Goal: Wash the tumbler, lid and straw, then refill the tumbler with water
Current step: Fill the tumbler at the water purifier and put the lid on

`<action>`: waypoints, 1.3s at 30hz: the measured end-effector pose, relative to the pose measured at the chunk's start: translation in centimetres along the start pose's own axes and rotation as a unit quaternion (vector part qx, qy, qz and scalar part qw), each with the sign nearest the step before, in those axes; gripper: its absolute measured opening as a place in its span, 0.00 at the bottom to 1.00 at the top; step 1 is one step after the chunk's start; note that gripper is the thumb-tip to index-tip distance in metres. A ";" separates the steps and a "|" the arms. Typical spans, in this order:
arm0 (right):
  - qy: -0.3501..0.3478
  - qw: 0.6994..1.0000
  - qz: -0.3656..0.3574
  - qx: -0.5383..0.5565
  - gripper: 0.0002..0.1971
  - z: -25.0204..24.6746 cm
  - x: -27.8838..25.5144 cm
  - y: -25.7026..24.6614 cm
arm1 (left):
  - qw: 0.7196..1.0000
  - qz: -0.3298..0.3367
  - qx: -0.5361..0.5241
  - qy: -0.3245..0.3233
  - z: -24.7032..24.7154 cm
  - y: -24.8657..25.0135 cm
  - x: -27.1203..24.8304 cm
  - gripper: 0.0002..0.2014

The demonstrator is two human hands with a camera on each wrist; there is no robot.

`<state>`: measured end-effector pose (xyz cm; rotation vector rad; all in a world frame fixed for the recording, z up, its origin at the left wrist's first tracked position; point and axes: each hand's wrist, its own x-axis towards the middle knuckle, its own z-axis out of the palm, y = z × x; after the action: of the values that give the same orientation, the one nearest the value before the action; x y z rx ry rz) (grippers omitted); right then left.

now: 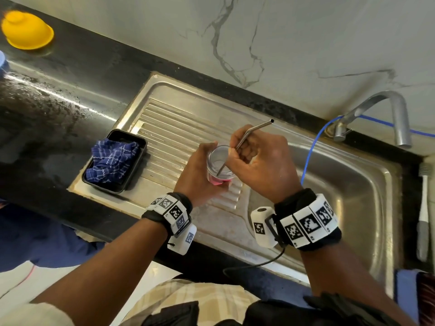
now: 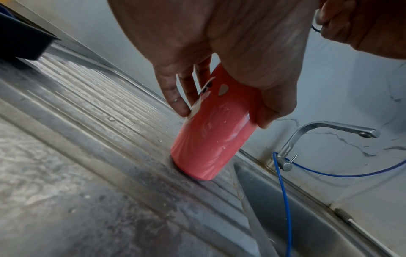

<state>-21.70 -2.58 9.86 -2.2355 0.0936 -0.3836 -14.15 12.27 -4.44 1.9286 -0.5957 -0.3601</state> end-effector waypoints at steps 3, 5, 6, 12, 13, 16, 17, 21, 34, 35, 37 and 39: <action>0.025 0.999 -0.011 0.021 0.05 -0.5 0.0 -0.5 | 1.000 -0.005 0.001 0.004 -0.1 0.0 0.0 0.48; 0.048 0.998 -0.026 0.038 0.05 -0.9 0.3 -0.7 | 1.000 -0.002 0.006 0.008 -0.1 0.1 -0.1 0.48; 0.052 0.997 -0.033 0.038 0.05 -1.1 0.5 -0.7 | 1.000 0.000 0.007 0.010 -0.2 0.2 -0.2 0.48; 0.035 0.999 -0.017 0.021 0.06 -0.3 0.4 -0.3 | 1.000 0.002 -0.003 0.005 -0.2 0.1 -0.2 0.48; 0.039 0.999 -0.016 0.023 0.06 -0.3 0.4 -0.2 | 1.000 -0.001 0.000 0.003 -0.2 0.0 -0.2 0.49; 0.034 0.999 -0.028 0.025 0.05 -0.7 0.3 -0.2 | 1.000 -0.003 0.000 0.003 -0.2 -0.1 -0.1 0.49; 0.030 0.999 -0.035 0.024 0.04 -0.8 0.3 -0.2 | 1.000 -0.002 0.000 0.003 -0.1 -0.1 -0.1 0.49; 0.018 0.999 -0.034 -0.001 0.04 -0.3 0.2 0.0 | 1.000 0.002 -0.010 0.002 -0.1 -0.1 -0.1 0.48; -0.088 0.984 -0.031 -0.150 0.11 3.2 -1.4 4.3 | 0.998 0.043 -0.046 0.001 -0.2 -0.3 -0.2 0.51; -0.077 0.987 -0.020 -0.140 0.15 3.3 -1.8 4.9 | 0.998 0.041 -0.046 0.002 -0.3 -0.4 -0.2 0.52; -0.051 0.992 0.001 -0.117 0.25 3.4 -2.3 5.7 | 0.998 0.036 -0.051 0.005 -0.3 -0.5 -0.3 0.52; -0.031 0.995 0.022 -0.095 0.34 3.6 -2.8 6.5 | 0.998 0.036 -0.043 0.007 -0.4 -0.6 -0.3 0.52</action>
<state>-22.83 -3.55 2.06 -2.4254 0.1519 -0.2922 -14.07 12.94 -4.80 1.8209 -0.6279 -0.3213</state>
